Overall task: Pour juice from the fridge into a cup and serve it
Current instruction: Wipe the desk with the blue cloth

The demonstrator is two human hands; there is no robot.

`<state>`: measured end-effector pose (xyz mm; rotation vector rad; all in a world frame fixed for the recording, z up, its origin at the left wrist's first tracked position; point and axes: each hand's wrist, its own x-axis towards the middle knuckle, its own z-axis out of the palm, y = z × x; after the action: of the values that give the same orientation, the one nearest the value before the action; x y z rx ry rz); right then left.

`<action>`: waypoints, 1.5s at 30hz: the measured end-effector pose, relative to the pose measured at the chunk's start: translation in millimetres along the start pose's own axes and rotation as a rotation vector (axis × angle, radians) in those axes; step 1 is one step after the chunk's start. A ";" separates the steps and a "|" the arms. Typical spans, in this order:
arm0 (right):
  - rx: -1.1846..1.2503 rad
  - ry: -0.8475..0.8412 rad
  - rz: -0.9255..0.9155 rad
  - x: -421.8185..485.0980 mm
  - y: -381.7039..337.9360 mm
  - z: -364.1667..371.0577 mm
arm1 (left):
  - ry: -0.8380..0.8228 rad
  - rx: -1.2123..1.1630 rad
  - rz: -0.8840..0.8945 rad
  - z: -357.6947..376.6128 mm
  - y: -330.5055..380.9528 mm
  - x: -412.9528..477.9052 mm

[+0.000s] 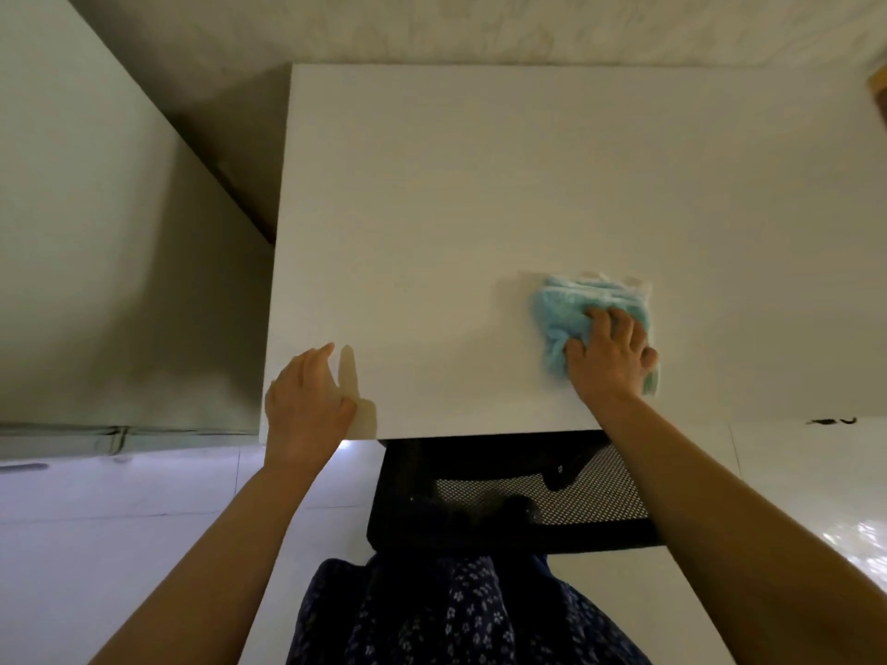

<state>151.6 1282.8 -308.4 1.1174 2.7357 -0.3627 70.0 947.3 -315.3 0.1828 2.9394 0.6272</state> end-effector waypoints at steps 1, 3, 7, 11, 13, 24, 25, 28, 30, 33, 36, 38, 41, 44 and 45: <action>0.016 -0.006 0.040 7.4 -16.8 2.3 | -0.001 -0.015 -0.009 -1.3 -2.3 4.3; 0.048 -0.031 0.083 20.6 -62.3 8.5 | -0.025 -0.025 0.013 -4.7 -7.5 11.6; 0.064 -0.089 -0.113 25.3 -174.4 26.8 | -0.029 -0.032 0.074 -12.9 -22.7 21.1; 0.030 -0.154 -0.400 -3.2 -254.4 41.4 | -0.011 0.014 0.008 -25.1 -47.7 30.7; -0.023 -0.177 -0.555 -25.0 -269.3 48.3 | -0.022 0.024 -0.033 -29.2 -59.0 30.3; -0.067 -0.137 -0.818 -85.7 -181.7 58.3 | -0.058 -0.018 -0.019 -25.1 -42.6 -0.3; -0.071 -0.135 -0.806 -89.1 -169.8 56.5 | -0.060 -0.016 -0.012 -23.7 -39.4 -5.2; -0.078 -0.089 -0.759 -92.5 -130.1 49.4 | -0.065 -0.042 -0.008 -18.0 -27.5 -18.6; -0.090 -0.048 -0.711 -87.8 -100.6 42.9 | -0.059 -0.029 -0.016 -12.9 -16.5 -22.8; -0.094 -0.041 -0.588 -74.7 -55.7 30.2 | -0.038 -0.030 -0.014 -6.7 3.9 -24.5; -0.125 -0.008 -0.461 -61.6 -12.1 14.5 | -0.085 -0.016 0.035 -4.5 22.7 -27.4; -0.138 -0.006 -0.373 -53.0 12.1 3.0 | -0.140 -0.015 0.074 -0.2 31.9 -27.7; -0.132 -0.024 -0.224 -46.6 39.7 -11.5 | -0.184 -0.034 0.111 9.5 48.0 -28.4; -0.123 -0.030 -0.191 -45.7 52.7 -15.8 | -0.202 -0.063 0.168 19.2 68.0 -27.2; -0.101 -0.038 -0.193 -44.6 55.1 -16.1 | -0.206 -0.072 0.177 22.6 76.5 -26.5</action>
<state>221.0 1295.8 -291.0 0.8164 2.8002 -0.2631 106.4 1021.8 -301.4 0.4739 2.7179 0.6905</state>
